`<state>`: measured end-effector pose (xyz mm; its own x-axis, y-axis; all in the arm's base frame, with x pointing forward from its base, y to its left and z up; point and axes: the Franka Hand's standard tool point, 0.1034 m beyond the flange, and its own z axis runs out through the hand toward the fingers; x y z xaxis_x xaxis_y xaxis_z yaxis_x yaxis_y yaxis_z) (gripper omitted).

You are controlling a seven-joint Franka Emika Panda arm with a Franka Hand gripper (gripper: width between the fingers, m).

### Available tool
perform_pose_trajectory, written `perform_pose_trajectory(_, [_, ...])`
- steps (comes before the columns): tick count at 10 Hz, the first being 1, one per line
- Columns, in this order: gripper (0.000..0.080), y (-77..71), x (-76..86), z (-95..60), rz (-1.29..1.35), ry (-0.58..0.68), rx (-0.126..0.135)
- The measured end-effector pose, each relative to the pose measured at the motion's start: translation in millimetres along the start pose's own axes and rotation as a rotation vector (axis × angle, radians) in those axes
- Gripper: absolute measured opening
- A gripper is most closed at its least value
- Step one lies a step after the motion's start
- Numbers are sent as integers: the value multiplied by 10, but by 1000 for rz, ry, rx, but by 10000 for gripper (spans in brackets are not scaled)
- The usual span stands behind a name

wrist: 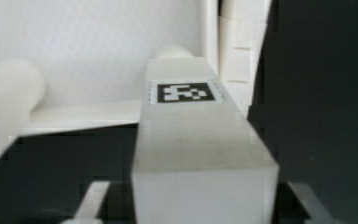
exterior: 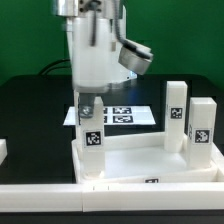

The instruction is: Assemble desk

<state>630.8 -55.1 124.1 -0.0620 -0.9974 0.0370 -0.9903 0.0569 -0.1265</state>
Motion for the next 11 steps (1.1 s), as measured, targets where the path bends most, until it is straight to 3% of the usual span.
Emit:
perform_pose_trajectory(2, [289,12,5,1,110,-14,-1])
perform_pose_trajectory(4, [289,17,6,11,46,-12,-2])
perform_pose_trajectory(6, [606,22,-77,8,-181,3,-11])
perform_pose_trajectory(8, [636,-17,-141,-38,-441,15,10])
perform_pose_trajectory(11, [649,-9,-110,-19,-652,19,4])
